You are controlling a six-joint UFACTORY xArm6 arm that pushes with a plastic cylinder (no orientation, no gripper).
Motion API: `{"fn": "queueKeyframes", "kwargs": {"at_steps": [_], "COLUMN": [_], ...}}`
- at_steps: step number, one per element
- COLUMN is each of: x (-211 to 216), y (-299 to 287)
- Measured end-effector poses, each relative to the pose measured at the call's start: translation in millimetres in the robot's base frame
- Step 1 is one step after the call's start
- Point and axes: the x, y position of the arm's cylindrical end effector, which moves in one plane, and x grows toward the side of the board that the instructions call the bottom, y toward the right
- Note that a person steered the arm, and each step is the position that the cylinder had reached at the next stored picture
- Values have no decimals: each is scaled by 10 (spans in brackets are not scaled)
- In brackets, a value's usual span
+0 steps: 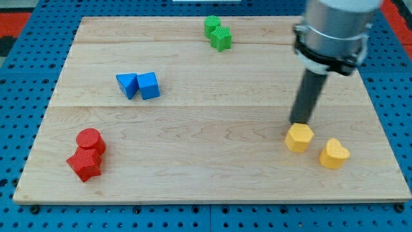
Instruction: Move the heart into the hexagon
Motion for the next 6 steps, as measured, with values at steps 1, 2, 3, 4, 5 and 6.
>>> {"fn": "queueKeyframes", "kwargs": {"at_steps": [1, 2, 3, 4, 5, 6], "x": [-266, -148, 541, 996, 872, 614], "y": [6, 936, 1490, 1139, 540, 70]}}
